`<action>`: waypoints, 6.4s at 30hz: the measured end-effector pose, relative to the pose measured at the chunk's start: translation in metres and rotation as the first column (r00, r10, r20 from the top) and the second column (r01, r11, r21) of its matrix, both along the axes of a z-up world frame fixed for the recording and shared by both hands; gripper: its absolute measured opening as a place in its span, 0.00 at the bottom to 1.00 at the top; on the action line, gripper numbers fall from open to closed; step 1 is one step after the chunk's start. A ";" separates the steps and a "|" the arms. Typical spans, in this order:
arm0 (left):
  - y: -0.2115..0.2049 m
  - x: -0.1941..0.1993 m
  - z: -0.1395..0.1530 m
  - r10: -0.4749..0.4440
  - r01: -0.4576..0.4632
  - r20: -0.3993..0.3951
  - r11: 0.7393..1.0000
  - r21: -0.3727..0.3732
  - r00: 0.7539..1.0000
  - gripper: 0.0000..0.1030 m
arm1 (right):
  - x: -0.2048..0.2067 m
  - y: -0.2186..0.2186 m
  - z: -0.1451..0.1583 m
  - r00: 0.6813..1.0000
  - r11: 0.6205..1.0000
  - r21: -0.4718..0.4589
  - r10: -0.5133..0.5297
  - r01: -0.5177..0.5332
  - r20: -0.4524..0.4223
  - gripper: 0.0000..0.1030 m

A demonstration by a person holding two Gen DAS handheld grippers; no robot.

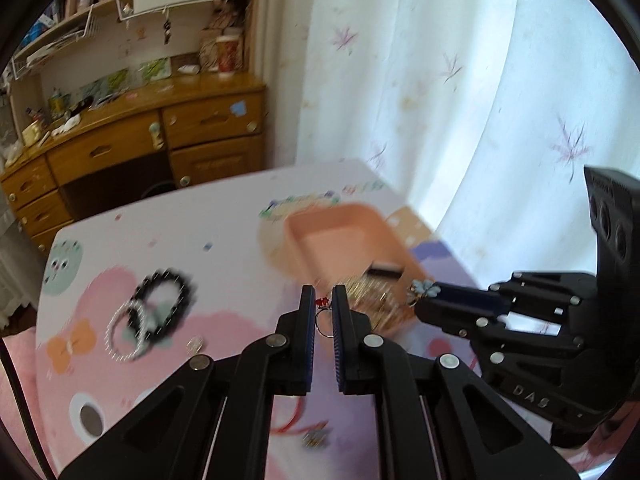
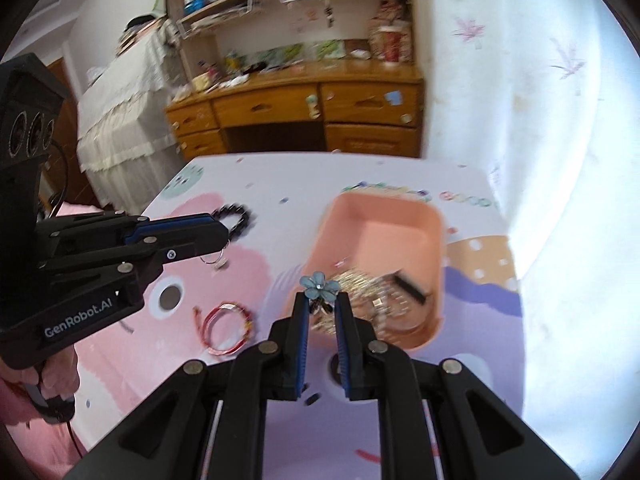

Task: Organize jewelry
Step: 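Drop the ring and flower brooch into the pink box, opening both grippers, then grasp the pearl bracelet with the left gripper, then carry the pearl bracelet into the pink box while the right drops a silver charm, then grasp the black bead bracelet with the left gripper while the right grasps the red string bracelet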

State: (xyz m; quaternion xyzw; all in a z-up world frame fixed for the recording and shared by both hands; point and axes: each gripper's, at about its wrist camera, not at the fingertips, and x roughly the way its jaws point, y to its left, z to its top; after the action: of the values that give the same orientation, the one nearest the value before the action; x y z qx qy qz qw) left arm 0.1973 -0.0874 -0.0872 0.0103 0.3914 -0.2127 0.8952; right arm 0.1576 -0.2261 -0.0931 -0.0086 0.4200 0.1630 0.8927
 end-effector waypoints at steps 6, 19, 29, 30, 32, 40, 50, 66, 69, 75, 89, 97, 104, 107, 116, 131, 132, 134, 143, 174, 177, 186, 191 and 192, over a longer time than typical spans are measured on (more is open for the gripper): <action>-0.023 0.021 0.010 -0.014 0.016 0.031 0.996 -0.091 0.999 0.06 | 0.009 -0.028 0.006 0.995 0.995 -0.007 -0.100 0.100 0.023 0.12; -0.034 0.027 -0.001 -0.014 0.012 -0.031 0.997 -0.070 0.999 0.28 | 0.010 -0.055 -0.013 0.975 0.974 0.086 -0.201 0.209 -0.091 0.28; 0.004 0.025 -0.022 0.072 -0.083 -0.153 0.995 -0.064 0.986 0.55 | 0.001 -0.038 -0.036 0.963 0.970 0.164 -0.140 0.180 -0.231 0.28; 0.008 0.024 -0.026 0.084 -0.094 -0.170 0.994 -0.052 0.982 0.55 | 0.000 -0.035 -0.041 0.956 0.967 0.177 -0.133 0.183 -0.260 0.28; 0.021 0.022 -0.038 0.117 -0.124 -0.215 0.992 -0.016 0.969 0.59 | -0.005 -0.028 -0.055 0.937 0.960 0.208 -0.114 0.190 -0.331 0.28; 0.084 0.016 -0.075 0.265 -0.231 -0.325 0.963 0.141 0.908 0.73 | -0.020 0.010 -0.089 0.872 0.949 0.256 -0.039 0.185 -0.489 0.28; 0.157 0.026 -0.092 0.341 -0.267 -0.308 0.929 0.257 0.888 0.83 | -0.015 0.070 -0.100 0.847 0.961 0.213 -0.036 0.175 -0.531 0.39; 0.203 0.054 -0.119 0.191 -0.165 -0.143 0.971 0.174 0.971 0.83 | -0.019 0.118 -0.102 0.865 0.956 -0.027 -0.276 0.292 -0.418 0.40; 0.199 0.053 -0.119 0.113 -0.097 -0.092 0.982 0.162 0.989 0.83 | -0.020 0.124 -0.102 0.863 0.947 -0.062 -0.314 0.316 -0.396 0.40; 0.182 0.058 -0.127 0.008 0.007 -0.072 0.981 0.193 0.997 0.58 | -0.024 0.133 -0.103 0.869 0.935 -0.148 -0.354 0.322 -0.346 0.23; 0.173 0.059 -0.137 -0.063 0.084 -0.105 0.974 0.213 0.993 0.05 | -0.026 0.133 -0.104 0.865 0.925 -0.114 -0.379 0.362 -0.327 0.23; 0.174 0.048 -0.107 -0.032 0.045 -0.077 0.985 0.166 0.997 0.05 | -0.027 0.122 -0.093 0.876 0.934 -0.060 -0.352 0.352 -0.331 0.23; 0.156 0.039 -0.063 -0.027 0.036 -0.079 0.994 0.104 0.997 0.05 | -0.029 0.107 -0.065 0.909 0.949 -0.018 -0.308 0.316 -0.280 0.23; 0.141 0.032 -0.039 -0.033 0.038 -0.089 0.998 0.049 0.995 0.05 | -0.029 0.095 -0.048 0.927 0.955 0.004 -0.285 0.295 -0.244 0.23; 0.090 0.018 0.014 -0.054 0.038 -0.102 0.988 -0.150 0.993 0.05 | -0.024 0.054 -0.006 0.957 0.960 0.083 -0.255 0.268 -0.138 0.23; -0.008 0.026 0.042 -0.095 0.084 -0.036 0.969 -0.232 0.995 0.05 | -0.004 -0.019 0.016 0.961 0.950 0.148 -0.277 0.274 -0.004 0.23; -0.012 0.027 0.042 -0.094 0.084 -0.033 0.970 -0.230 0.995 0.05 | -0.001 -0.023 0.016 0.960 0.949 0.150 -0.279 0.276 0.000 0.23; -0.019 0.030 0.041 -0.092 0.082 -0.034 0.970 -0.227 0.995 0.05 | 0.004 -0.030 0.016 0.959 0.948 0.152 -0.283 0.279 0.007 0.23; -0.030 0.040 0.027 -0.087 0.059 -0.116 0.971 -0.233 0.989 0.45 | 0.017 -0.049 0.002 0.952 0.934 0.186 -0.294 0.304 -0.079 0.31; 0.137 0.065 -0.047 0.343 -0.307 -0.176 0.930 0.202 0.923 0.79 | 0.009 0.071 -0.059 0.938 0.993 0.115 0.077 -0.040 -0.337 0.36; 0.156 0.078 -0.058 0.372 -0.336 -0.209 0.923 0.188 0.904 0.79 | 0.007 0.092 -0.071 0.926 0.995 0.061 0.100 -0.083 -0.363 0.36; 0.171 0.109 -0.096 0.387 -0.350 -0.270 0.920 0.175 0.881 0.71 | 0.015 0.112 -0.100 0.934 0.998 -0.060 -0.032 0.012 -0.355 0.36; 0.166 0.118 -0.114 0.385 -0.339 -0.265 0.919 0.202 0.884 0.53 | 0.023 0.116 -0.099 0.947 0.996 -0.069 -0.072 0.053 -0.312 0.36; 0.166 0.119 -0.117 0.390 -0.341 -0.267 0.916 0.212 0.882 0.46 | 0.024 0.118 -0.099 0.951 0.996 -0.081 -0.071 0.049 -0.302 0.36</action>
State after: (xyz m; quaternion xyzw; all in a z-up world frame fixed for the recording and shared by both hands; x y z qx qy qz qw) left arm 0.3164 0.0788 -0.2041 -0.0253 0.5346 -0.0069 0.8447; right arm 0.1819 -0.1079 -0.1919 -0.0030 0.5582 0.1199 0.8210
